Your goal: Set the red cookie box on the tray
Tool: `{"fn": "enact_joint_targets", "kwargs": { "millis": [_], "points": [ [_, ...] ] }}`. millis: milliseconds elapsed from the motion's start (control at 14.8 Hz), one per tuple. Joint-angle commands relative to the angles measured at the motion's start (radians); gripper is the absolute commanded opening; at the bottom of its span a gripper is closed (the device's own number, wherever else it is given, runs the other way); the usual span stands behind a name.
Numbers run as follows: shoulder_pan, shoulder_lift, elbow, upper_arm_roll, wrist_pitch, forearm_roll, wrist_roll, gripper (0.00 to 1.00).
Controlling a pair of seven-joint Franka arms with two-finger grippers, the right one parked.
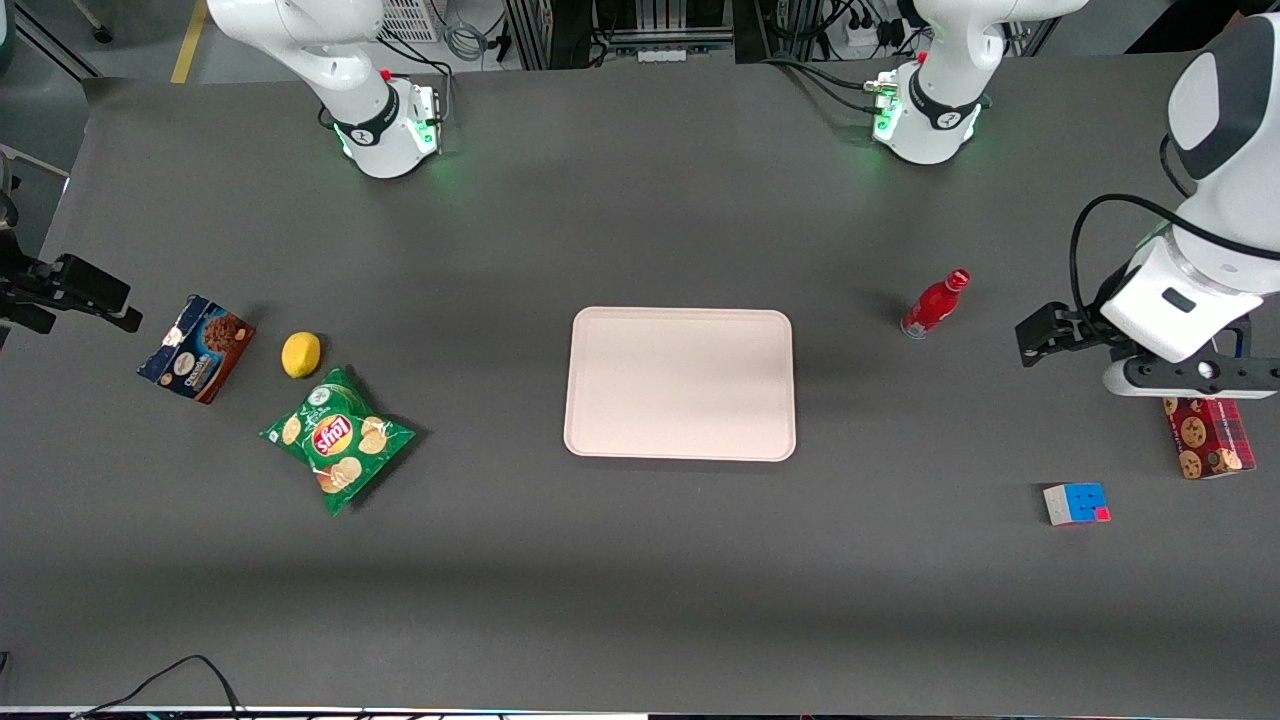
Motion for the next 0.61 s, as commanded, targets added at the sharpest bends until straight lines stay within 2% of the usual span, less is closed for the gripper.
{"fn": "enact_joint_targets", "kwargs": {
  "millis": [0,542],
  "points": [
    [0.003,-0.003,0.017,0.07,-0.03,0.01,0.094,1.0],
    [0.022,0.014,0.01,0.38,0.028,0.008,0.57,1.0]
  ]
}}
